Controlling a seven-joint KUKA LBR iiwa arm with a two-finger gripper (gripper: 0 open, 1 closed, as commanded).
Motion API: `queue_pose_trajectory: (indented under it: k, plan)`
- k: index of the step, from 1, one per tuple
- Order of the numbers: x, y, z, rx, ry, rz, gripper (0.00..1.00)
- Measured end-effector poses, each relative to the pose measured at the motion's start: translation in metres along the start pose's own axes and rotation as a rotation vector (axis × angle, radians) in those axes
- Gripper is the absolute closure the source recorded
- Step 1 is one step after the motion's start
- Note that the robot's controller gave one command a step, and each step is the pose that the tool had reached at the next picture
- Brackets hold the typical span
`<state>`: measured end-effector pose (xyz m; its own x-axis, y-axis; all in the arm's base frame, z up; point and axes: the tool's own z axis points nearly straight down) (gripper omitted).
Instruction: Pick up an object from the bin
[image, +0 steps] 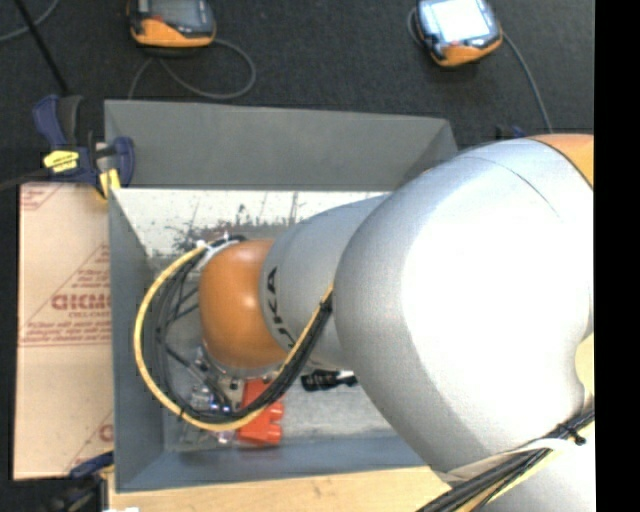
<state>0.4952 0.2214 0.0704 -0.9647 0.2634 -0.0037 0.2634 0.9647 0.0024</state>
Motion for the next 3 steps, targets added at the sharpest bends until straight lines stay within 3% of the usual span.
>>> queue_pose_trajectory:
  k: [1,2,3]
  plan:
    - [0.0,0.0,0.0,-0.001,0.0,0.001,1.0]
    - [-0.001,0.0,-0.009,-0.002,-0.002,0.002,1.0]
    - [-0.004,0.001,-0.064,-0.002,-0.002,0.0,1.0]
